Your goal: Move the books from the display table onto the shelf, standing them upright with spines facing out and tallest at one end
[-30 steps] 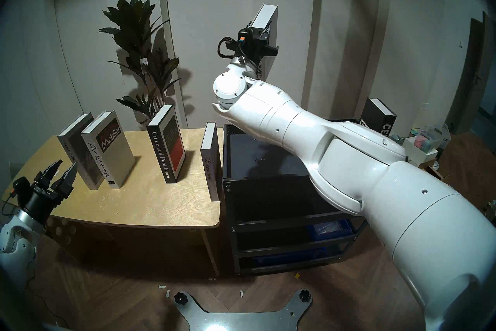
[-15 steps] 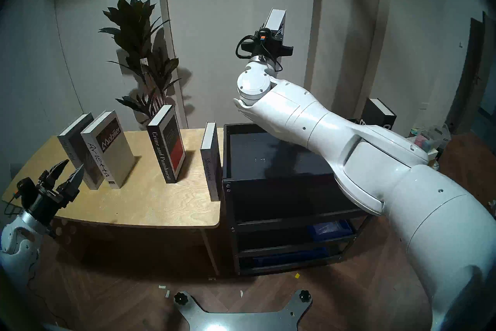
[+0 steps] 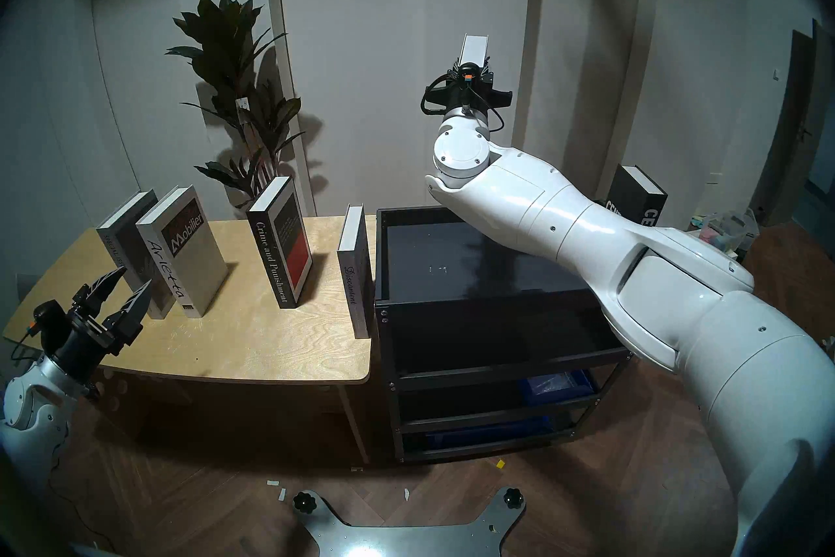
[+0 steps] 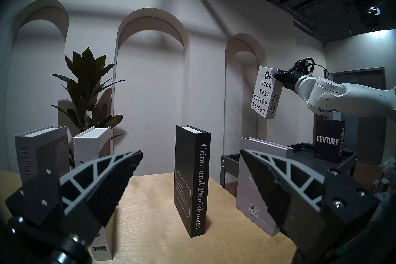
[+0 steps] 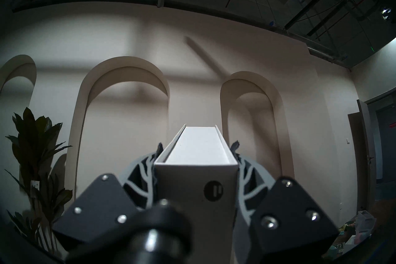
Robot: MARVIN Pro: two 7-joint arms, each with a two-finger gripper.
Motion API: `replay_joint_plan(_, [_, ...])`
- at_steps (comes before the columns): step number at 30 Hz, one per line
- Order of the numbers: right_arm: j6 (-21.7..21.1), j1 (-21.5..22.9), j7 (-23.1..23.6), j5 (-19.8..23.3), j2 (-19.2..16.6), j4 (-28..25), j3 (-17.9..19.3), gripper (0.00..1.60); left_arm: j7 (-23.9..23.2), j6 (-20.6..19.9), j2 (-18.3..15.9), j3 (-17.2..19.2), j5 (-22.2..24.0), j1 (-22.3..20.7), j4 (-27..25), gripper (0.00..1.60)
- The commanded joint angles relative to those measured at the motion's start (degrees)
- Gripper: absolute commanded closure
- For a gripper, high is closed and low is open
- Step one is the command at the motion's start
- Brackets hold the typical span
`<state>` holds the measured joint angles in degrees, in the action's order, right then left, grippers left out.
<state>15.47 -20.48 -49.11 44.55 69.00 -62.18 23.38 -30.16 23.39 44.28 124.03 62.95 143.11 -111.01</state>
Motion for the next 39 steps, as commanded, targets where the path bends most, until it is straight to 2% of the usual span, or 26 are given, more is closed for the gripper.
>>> replay_joint_plan(1, [0.06, 0.16, 2.83, 0.39, -6.03, -4.84, 0.63, 1.6, -0.76, 0.96, -0.04, 0.27, -0.27, -0.5, -0.62, 0.0])
replay_joint_plan(12, [-0.91, -2.0, 7.31, 2.98, -13.07, -11.23, 0.49, 1.6, -1.76, 1.33, 0.03, 0.04, -1.39, -0.74, -0.44, 0.0])
replay_joint_plan(21, [-1.58, -3.12, 10.77, 5.14, -18.81, -14.57, 1.22, 1.6, -2.46, 1.58, 0.1, -0.07, -2.23, -0.96, -0.31, 0.0])
replay_joint_plan(22, [-1.68, -3.31, 11.23, 5.4, -20.27, -15.18, 1.11, 1.6, -2.54, 1.61, 0.11, -0.08, -2.33, -0.98, -0.3, 0.0])
replay_joint_plan(23, [-1.77, -3.45, 11.56, 5.6, -19.56, -15.13, 1.28, 1.6, -2.6, 1.63, 0.11, -0.09, -2.39, -1.01, -0.28, 0.0])
replay_joint_plan(24, [-1.88, -3.66, 12.1, 5.9, -21.36, -15.87, 1.14, 1.6, -2.69, 1.67, 0.13, -0.1, -2.51, -1.05, -0.27, 0.0])
replay_joint_plan(29, [-2.45, -4.5, 14.38, 7.29, -24.05, -17.49, 1.29, 1.6, -3.05, 1.81, 0.17, -0.13, -2.96, -1.18, -0.21, 0.0])
replay_joint_plan(32, [-2.81, -5.03, 15.82, 8.24, -27.0, -18.78, 1.19, 1.6, -3.27, 1.91, 0.2, -0.15, -3.23, -1.27, -0.17, 0.0])
replay_joint_plan(33, [-2.86, -5.09, 16.12, 8.54, -26.27, -18.68, 1.46, 1.6, -3.32, 1.93, 0.21, -0.16, -3.3, -1.29, -0.16, 0.0])
replay_joint_plan(39, [-3.35, -5.88, 19.35, 10.86, -30.99, -21.19, 1.77, 1.6, -3.77, 2.14, 0.28, -0.18, -3.64, -1.47, -0.08, 0.0])
